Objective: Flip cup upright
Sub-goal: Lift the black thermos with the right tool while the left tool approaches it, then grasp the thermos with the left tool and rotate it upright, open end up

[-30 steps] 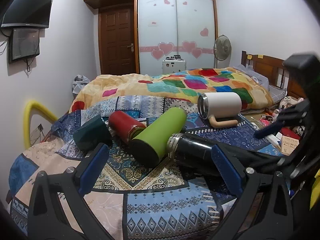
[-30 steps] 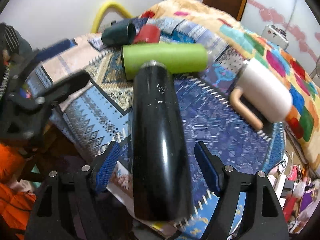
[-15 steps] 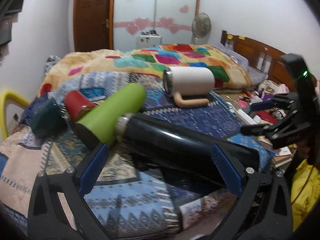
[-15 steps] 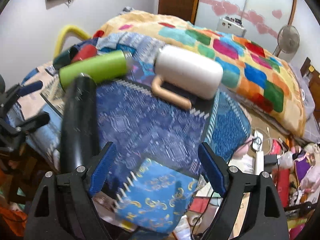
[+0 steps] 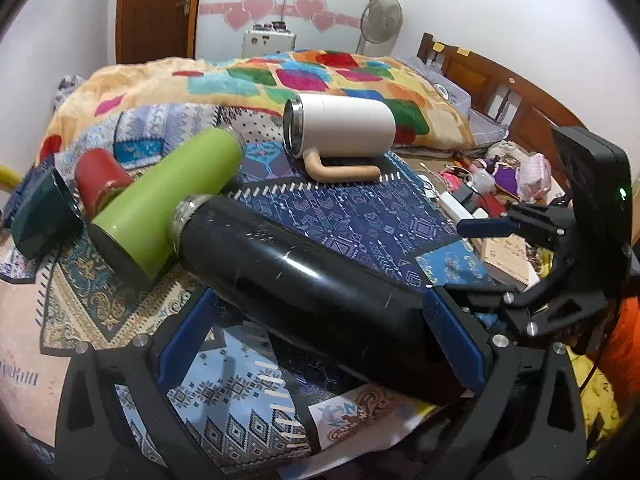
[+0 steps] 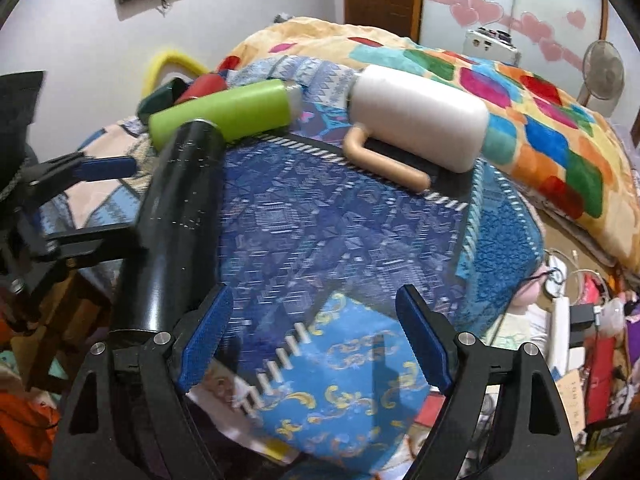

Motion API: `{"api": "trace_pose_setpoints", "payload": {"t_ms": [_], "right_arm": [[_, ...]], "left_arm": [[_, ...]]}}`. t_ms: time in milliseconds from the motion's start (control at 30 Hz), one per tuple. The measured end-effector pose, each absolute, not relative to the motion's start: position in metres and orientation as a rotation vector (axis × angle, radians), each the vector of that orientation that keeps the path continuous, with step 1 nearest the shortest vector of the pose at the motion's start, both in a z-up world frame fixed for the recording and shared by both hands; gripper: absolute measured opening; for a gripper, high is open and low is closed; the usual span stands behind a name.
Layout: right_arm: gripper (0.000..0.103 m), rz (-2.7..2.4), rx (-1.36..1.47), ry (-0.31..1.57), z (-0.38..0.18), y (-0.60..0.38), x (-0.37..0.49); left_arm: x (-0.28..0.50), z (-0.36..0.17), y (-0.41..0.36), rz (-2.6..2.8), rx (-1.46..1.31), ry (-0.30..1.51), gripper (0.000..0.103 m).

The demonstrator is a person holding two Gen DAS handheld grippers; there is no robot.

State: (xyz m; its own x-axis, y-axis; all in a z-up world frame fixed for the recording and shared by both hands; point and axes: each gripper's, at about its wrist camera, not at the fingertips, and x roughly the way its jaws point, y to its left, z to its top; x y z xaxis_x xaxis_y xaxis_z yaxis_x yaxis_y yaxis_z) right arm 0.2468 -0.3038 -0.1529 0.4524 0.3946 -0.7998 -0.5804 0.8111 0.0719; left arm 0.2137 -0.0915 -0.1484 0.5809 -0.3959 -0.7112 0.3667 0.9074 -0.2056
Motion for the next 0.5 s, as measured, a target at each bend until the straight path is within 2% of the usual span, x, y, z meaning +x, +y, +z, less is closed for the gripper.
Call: {"api": "trace_pose_setpoints", "payload": {"t_ms": [367, 400, 500], "right_arm": [[0.081, 0.747, -0.221, 0.911, -0.163, -0.26, 0.218], [0.081, 0.762, -0.215, 0.91, -0.164, -0.257, 0.217], [0.081, 0.756, -0.214, 0.9, -0.164, -0.254, 0.217]], "left_arm": [[0.226, -0.166, -0.094, -0.409, 0.035, 0.945, 0.102], [0.228, -0.165, -0.093, -0.404, 0.042, 0.95, 0.094], [0.235, -0.164, -0.089, -0.425, 0.052, 0.97, 0.079]]}}
